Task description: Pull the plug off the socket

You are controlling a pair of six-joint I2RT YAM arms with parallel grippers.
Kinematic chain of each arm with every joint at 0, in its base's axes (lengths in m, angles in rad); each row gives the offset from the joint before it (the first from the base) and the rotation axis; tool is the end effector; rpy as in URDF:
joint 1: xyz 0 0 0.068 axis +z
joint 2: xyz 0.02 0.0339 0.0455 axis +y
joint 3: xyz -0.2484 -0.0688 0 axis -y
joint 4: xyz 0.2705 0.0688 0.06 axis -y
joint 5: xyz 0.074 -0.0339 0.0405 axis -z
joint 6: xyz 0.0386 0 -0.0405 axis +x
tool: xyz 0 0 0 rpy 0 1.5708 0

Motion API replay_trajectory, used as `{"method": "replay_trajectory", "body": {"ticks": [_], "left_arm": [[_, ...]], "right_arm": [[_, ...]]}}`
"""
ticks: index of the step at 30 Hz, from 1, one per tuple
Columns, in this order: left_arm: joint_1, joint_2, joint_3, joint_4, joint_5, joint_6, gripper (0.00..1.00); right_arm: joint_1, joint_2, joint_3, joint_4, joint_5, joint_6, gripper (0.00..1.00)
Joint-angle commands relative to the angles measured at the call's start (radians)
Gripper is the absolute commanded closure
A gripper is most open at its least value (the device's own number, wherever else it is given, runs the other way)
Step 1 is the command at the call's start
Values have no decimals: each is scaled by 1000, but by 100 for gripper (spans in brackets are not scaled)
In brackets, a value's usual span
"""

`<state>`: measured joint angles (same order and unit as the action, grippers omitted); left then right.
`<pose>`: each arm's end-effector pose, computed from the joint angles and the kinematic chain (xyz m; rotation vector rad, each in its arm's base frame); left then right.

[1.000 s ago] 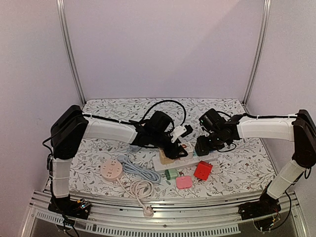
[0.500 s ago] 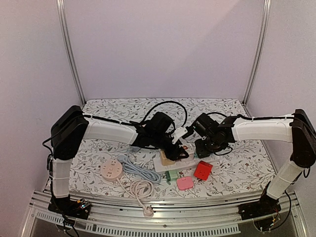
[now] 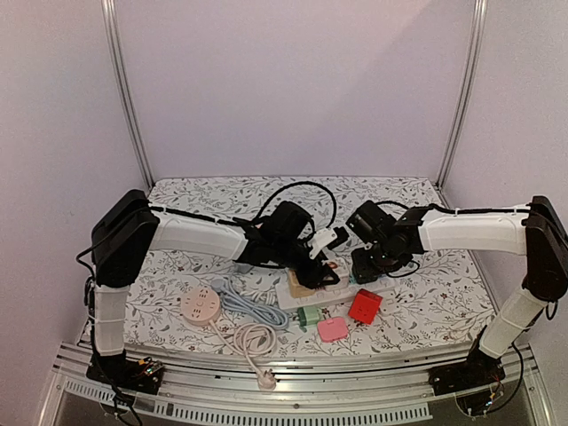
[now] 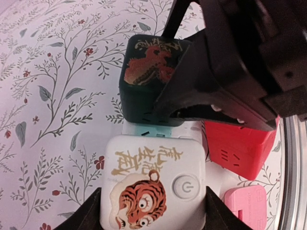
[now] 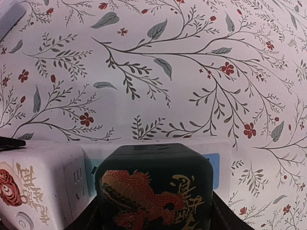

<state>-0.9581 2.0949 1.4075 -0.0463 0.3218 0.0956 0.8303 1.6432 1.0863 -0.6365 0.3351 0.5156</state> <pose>0.2624 -0.3945 0.1292 1.3509 1.9792 -0.7968 0.2388 0.2424 0.1665 -0.3296 2.6221 -0.0349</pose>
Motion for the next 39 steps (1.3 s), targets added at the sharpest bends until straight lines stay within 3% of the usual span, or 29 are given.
{"method": "replay_trajectory", "body": {"ticks": [1, 7, 23, 39], "left_arm": [[-14, 33, -25, -38, -45, -24, 64], [-14, 25, -27, -55, -35, -16, 65], [-14, 34, -27, -59, -36, -43, 66], [-14, 21, -31, -53, -47, -42, 67]], "right_arm": [[-37, -92, -24, 125, -149, 13, 64], [-67, -104, -38, 144, -197, 18, 64], [45, -49, 55, -20, 102, -9, 65], [76, -64, 63, -38, 131, 0, 65]]}}
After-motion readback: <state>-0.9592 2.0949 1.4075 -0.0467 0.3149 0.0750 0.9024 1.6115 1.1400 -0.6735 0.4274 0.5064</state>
